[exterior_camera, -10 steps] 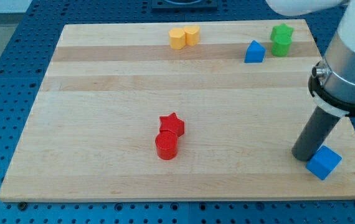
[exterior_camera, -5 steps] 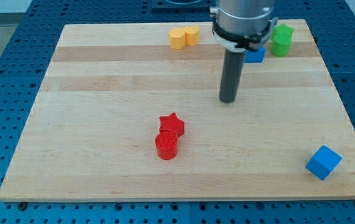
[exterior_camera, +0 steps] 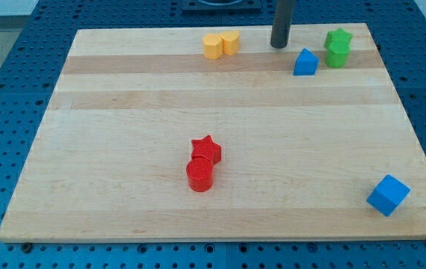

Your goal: Move blue triangle slightly down

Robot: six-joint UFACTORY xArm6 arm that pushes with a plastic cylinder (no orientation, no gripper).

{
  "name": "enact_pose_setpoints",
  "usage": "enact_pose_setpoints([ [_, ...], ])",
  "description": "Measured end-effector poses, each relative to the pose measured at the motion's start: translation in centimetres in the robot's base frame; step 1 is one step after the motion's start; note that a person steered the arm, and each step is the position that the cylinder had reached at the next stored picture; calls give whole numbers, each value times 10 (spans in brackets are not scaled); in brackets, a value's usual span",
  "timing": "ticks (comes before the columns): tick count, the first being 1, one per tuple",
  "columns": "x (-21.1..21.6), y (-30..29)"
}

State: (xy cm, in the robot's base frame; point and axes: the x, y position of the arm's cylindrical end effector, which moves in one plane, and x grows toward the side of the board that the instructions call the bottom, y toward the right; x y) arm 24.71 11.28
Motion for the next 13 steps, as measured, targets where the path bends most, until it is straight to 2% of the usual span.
enact_pose_setpoints([
  [3,0,8],
  [5,60,11],
  [6,60,11],
  [7,100,11],
  [8,110,11],
  [10,0,-15],
  [11,14,26],
  [13,14,29],
])
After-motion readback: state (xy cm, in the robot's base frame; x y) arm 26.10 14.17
